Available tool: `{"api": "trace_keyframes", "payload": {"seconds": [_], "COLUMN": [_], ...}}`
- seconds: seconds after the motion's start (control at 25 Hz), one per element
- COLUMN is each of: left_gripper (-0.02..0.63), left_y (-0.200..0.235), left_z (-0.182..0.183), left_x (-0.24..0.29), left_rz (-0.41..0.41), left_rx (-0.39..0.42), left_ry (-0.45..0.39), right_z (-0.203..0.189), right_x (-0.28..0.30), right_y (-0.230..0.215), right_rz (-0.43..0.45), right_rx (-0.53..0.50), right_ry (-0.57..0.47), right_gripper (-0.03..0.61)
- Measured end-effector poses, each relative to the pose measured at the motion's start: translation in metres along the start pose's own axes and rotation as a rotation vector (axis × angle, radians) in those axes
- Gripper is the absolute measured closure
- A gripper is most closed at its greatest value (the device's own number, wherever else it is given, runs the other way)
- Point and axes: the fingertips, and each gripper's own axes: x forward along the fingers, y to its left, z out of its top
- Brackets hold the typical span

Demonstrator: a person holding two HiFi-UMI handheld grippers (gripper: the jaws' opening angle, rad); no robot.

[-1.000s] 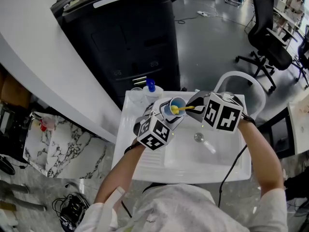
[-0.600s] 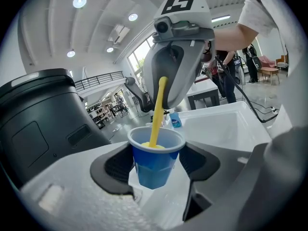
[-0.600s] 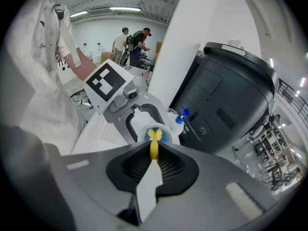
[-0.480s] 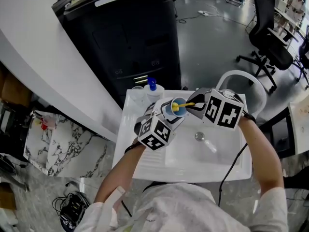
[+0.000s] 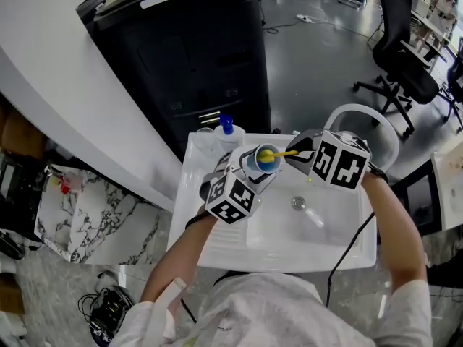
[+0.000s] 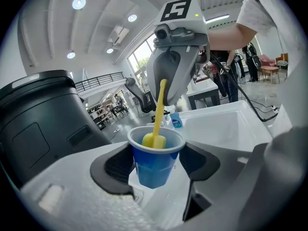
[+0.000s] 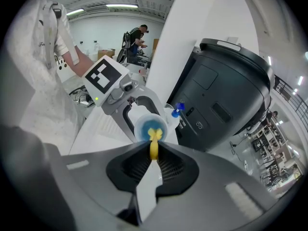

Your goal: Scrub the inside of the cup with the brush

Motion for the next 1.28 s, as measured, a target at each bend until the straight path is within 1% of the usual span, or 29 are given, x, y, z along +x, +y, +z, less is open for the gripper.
{"api": "trace_keyframes", "payload": {"seconds": [0.16, 0.6, 0.96, 1.28], "left_gripper": [0.311, 0.311, 0.311, 0.311], "left_y": [0.003, 0.006, 0.001, -0.002], "left_z": [-0.001, -0.006, -0.011, -0.010], "left_x": [0.001, 0.002, 0.007, 0.008], "left_rz": [0.007, 0.015, 0.005, -0.012], "left_rx": [-0.002, -0.013, -0.014, -0.011], "left_ry": [0.001, 0.015, 0.031, 0.026], "right_z": [-0.004, 0.008, 0.011, 0.016], "right_x": [0.000, -0.001, -0.001, -0.005], "right_y": [0.002, 0.015, 0.015, 0.011], "right_rz": [0.008, 0.035, 0.036, 0.026], "right_rx": [0.016, -0.014, -0.033, -0.046], "right_ry": [-0.002, -0.030, -0.040, -0.036], "right_gripper": [0.545, 0.545, 0.545, 0.545]}}
